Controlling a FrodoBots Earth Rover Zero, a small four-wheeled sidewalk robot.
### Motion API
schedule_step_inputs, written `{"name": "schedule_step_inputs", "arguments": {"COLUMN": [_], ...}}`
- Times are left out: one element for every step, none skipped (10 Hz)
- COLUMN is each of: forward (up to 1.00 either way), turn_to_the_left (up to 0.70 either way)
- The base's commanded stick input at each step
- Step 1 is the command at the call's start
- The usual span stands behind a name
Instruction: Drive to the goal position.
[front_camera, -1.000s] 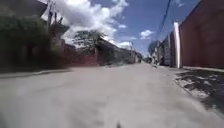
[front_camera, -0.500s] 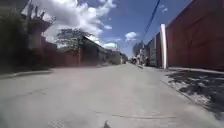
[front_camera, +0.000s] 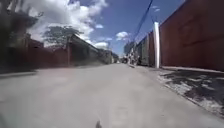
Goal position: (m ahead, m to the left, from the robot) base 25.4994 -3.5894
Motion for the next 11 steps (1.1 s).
{"name": "schedule_step_inputs", "arguments": {"forward": [1.00, 1.00, 1.00, 1.00, 1.00, 1.00, 1.00, 1.00, 1.00, 1.00, 1.00], "turn_to_the_left": [-0.04, -0.24, -0.40, -0.40, -0.40, -0.40, -0.30, 0.12, 0.00, 0.00, 0.00]}}
